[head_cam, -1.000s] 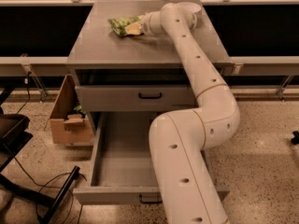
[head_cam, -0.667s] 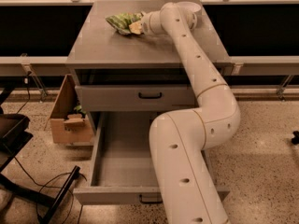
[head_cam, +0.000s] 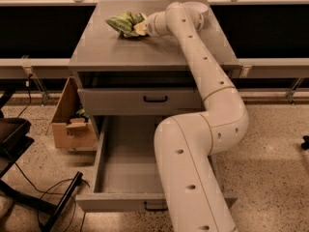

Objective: Place green jalapeno chip bag into middle drawer

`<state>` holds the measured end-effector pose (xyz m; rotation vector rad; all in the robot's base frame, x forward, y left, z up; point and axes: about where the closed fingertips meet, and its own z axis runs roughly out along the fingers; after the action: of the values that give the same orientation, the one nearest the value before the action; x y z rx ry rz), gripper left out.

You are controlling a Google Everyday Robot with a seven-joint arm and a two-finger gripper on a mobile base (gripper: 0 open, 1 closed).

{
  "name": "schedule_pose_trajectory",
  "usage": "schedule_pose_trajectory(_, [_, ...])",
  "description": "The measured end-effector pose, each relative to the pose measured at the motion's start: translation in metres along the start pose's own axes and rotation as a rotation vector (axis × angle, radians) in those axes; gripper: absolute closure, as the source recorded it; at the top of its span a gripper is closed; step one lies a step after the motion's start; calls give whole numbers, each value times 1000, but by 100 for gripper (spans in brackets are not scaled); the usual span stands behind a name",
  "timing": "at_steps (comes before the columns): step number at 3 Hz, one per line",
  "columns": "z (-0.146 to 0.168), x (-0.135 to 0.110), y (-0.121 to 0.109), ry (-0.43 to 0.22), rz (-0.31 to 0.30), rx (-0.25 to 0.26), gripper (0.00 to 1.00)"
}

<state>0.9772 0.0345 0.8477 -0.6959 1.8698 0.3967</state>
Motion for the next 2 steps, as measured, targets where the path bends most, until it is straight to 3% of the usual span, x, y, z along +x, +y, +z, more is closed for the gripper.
schedule_pose_trajectory(1, [-2, -2, 1, 2, -1, -2, 100])
schedule_pose_trajectory(2, [-73, -18, -5, 123, -9, -13, 100])
